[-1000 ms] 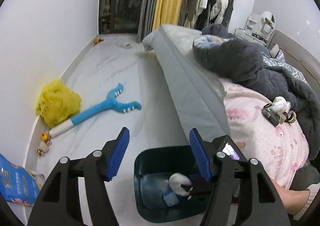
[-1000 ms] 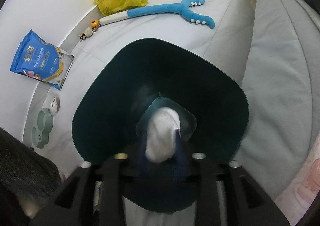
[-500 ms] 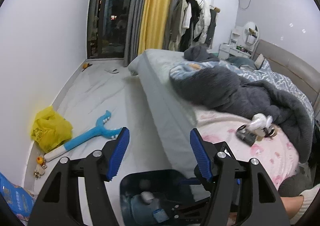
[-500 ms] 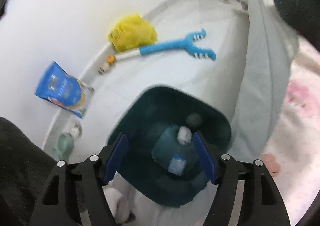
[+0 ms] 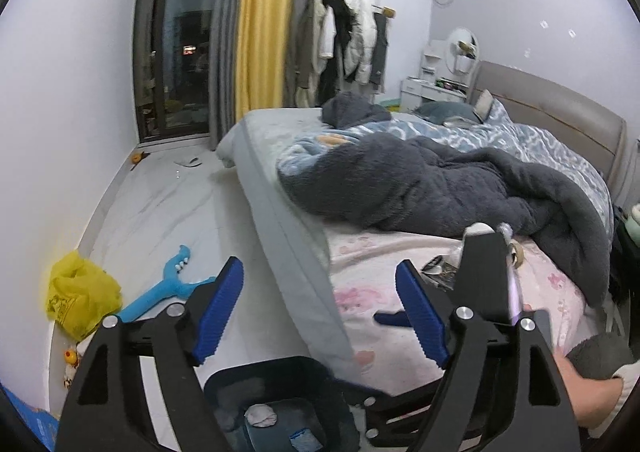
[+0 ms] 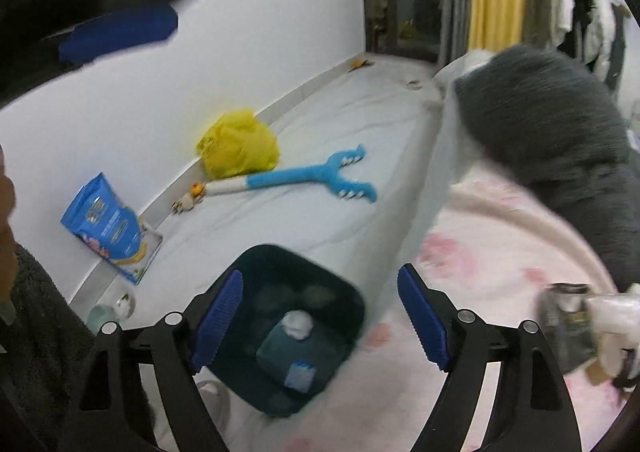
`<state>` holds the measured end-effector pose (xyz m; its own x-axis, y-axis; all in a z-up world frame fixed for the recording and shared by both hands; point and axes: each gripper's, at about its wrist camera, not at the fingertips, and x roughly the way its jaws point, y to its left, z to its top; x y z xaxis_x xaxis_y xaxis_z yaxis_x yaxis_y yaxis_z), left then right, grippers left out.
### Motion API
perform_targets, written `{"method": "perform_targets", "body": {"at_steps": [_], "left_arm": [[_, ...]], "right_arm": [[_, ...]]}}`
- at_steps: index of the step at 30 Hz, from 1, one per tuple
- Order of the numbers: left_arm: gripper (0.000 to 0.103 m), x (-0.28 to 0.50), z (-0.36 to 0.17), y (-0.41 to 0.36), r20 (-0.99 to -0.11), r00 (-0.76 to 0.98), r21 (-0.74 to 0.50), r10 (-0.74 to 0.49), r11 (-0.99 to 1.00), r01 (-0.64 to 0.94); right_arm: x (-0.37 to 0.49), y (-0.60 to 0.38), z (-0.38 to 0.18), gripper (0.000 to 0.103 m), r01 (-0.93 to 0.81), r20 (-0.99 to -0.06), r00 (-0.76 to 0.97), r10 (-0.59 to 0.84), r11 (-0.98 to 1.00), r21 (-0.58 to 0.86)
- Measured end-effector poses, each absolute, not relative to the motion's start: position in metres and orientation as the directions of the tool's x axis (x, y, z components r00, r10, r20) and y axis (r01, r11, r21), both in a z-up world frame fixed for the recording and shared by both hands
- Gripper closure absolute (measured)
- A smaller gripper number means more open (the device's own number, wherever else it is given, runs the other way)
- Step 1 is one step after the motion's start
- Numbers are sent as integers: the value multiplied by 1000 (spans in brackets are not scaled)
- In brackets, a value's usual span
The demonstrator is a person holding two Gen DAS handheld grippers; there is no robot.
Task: Collect trash
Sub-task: 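Move both tools back over the bed toward the remaining trash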
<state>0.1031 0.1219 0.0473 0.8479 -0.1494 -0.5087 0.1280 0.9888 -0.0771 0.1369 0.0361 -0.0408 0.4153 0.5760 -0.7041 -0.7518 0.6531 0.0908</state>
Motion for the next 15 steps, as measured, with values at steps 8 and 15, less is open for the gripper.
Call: {"method": "perform_targets", "body": {"at_steps": [8, 15], "left_arm": [[14, 112, 55, 87, -491, 846, -51, -207, 977, 209], [10, 130, 50, 59, -516, 815, -45, -264, 958, 282]], "right_arm": [[147, -24, -22, 19, -677, -669, 515, 536, 733, 66], [159, -76, -15, 19, -595, -653, 580, 486, 801, 67]]}}
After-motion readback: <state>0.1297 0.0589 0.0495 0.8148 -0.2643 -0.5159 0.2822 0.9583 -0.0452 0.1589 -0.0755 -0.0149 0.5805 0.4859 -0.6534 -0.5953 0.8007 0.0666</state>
